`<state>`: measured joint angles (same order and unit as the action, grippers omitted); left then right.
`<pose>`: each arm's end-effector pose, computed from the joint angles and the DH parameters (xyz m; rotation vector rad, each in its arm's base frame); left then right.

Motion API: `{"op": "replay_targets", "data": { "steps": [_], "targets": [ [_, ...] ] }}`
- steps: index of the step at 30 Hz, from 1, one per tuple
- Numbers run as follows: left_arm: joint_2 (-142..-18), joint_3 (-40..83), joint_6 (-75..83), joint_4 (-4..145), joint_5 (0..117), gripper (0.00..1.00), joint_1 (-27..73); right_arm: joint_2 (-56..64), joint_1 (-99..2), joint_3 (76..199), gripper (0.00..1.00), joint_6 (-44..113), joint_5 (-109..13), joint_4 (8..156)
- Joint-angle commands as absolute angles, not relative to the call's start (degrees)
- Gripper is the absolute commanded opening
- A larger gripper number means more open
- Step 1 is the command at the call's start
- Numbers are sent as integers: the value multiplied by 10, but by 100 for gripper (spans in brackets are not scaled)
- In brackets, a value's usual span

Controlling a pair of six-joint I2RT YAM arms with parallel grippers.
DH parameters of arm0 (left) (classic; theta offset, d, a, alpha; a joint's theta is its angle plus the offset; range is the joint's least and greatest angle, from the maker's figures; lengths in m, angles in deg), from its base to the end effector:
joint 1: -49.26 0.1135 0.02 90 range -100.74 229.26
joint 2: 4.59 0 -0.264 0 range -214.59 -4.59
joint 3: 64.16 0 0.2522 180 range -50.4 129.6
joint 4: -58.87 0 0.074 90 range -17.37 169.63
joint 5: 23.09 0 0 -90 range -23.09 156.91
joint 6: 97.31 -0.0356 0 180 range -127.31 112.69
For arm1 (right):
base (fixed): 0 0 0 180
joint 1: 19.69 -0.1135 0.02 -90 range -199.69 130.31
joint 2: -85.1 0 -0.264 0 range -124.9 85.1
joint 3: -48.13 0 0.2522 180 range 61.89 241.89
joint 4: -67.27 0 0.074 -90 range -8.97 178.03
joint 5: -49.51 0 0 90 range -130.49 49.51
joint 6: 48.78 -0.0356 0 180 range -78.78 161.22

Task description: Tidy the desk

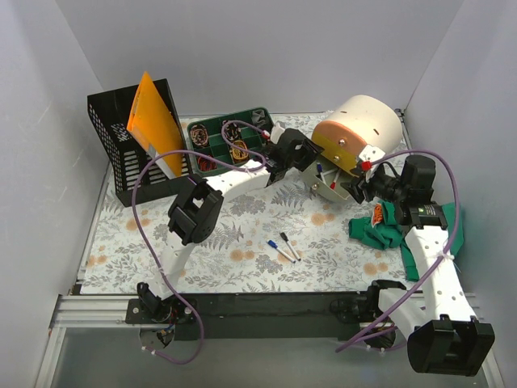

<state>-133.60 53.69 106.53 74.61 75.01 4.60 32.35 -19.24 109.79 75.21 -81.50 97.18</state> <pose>0.3812 -0.3697 0.2204 -1.4685 1.9432 -1.4357 0.2037 0.0218 0.3266 -0.9598 1.5857 0.2760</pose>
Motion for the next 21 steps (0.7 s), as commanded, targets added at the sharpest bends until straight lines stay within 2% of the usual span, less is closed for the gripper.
{"op": "replay_targets", "data": {
  "steps": [1, 3, 5, 6, 7, 9, 10, 11, 13, 18, 21],
  "targets": [
    [-1278, 525, 1013, 746, 737, 48, 48, 322, -185, 1095, 57, 749, -848, 955],
    [-1225, 476, 982, 734, 745, 51, 48, 321, -184, 1093, 59, 756, -870, 960],
    [-1175, 429, 913, 693, 746, 60, 50, 317, -184, 1093, 60, 765, -893, 975],
    [-1149, 366, 888, 674, 740, 66, 51, 308, -184, 1093, 62, 775, -922, 982],
    [-1090, 335, 866, 637, 730, 68, 57, 303, -184, 1093, 63, 781, -939, 991],
    [-1029, 264, 791, 594, 681, 78, 68, 282, -185, 1100, 64, 800, -984, 1022],
    [-972, 199, 771, 566, 670, 81, 81, 275, -186, 1103, 64, 802, -991, 1031],
    [-938, 171, 728, 559, 650, 91, 86, 267, -196, 1106, 64, 804, -993, 1047],
    [-855, 98, 679, 560, 617, 96, 105, 249, -224, 1115, 64, 810, -975, 1060],
    [-717, -9, 501, 613, 602, 98, 125, 190, -347, 1136, 65, 797, -861, 1092],
    [-652, -62, 442, 655, 649, 98, 127, 136, -426, 1163, 66, 755, -793, 1108]
  ]
}}
